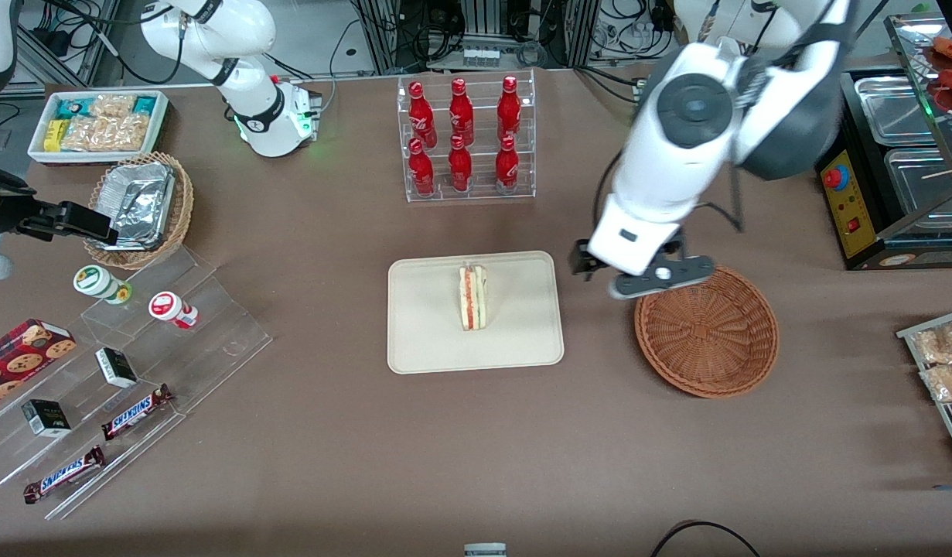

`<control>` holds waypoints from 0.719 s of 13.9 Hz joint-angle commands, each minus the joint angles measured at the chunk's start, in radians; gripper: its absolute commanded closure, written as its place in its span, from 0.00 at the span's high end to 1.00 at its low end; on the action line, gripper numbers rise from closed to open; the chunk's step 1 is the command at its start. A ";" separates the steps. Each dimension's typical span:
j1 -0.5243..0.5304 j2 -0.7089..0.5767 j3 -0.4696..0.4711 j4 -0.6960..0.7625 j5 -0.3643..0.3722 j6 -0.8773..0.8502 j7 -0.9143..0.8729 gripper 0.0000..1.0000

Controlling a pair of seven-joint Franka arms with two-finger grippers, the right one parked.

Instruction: Place sandwich from basket to tray

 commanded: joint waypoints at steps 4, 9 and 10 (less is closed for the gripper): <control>0.182 -0.119 -0.013 -0.070 -0.047 -0.101 0.299 1.00; 0.321 -0.187 -0.010 -0.081 -0.067 -0.159 0.512 1.00; 0.345 -0.196 -0.010 -0.082 -0.067 -0.182 0.569 1.00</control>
